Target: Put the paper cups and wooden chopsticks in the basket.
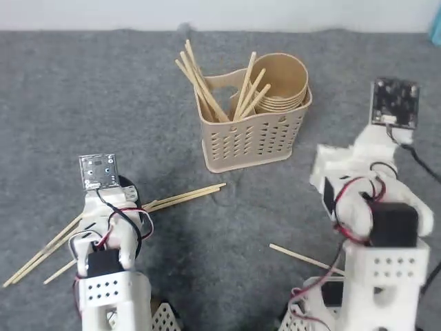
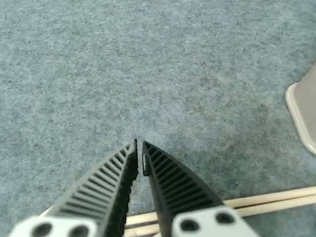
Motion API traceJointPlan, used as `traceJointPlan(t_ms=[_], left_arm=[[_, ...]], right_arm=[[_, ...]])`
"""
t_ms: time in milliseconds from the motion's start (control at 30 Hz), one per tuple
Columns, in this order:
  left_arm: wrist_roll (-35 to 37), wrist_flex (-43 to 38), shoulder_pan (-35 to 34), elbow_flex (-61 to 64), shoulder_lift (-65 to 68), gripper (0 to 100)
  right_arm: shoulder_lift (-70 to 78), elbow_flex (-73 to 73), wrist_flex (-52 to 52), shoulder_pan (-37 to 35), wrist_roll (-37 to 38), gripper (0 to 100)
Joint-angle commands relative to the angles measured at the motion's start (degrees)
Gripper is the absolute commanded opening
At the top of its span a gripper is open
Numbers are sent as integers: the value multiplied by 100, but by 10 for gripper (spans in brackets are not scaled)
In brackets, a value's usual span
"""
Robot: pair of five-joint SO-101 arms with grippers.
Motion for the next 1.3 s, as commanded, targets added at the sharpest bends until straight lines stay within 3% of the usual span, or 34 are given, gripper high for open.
traceJointPlan(t_ms=[0, 100, 267, 467, 667, 800, 967, 1133, 1267], left_arm=[[-62, -167, 9, -4, -88, 13], [-62, -167, 9, -4, -88, 13], [-62, -167, 0, -4, -88, 13], [-62, -167, -79, -48, -88, 13], [-62, -167, -484, -207, -53, 13], [-70, 35, -624, -347, -9, 13], [-554, 299, -615, -585, 413, 13], [-589, 360, -651, -1200, 1415, 13], [-1029, 1169, -835, -2448, 2690, 13]], right_arm=[[-286, 1160, -505, 646, 123, 147], [-418, 2189, -1182, 892, 123, 139], [-576, 3481, -2114, 927, 237, 1], [-593, 4712, -3442, 954, 343, 7], [-593, 5846, -5209, 989, -607, 9], [-593, 6180, -6123, 1455, -677, 9], [-593, 6479, -6589, 1543, -659, 9], [-593, 6549, -6668, 1499, -651, 9], [-593, 6549, -6651, 1490, -651, 9]])
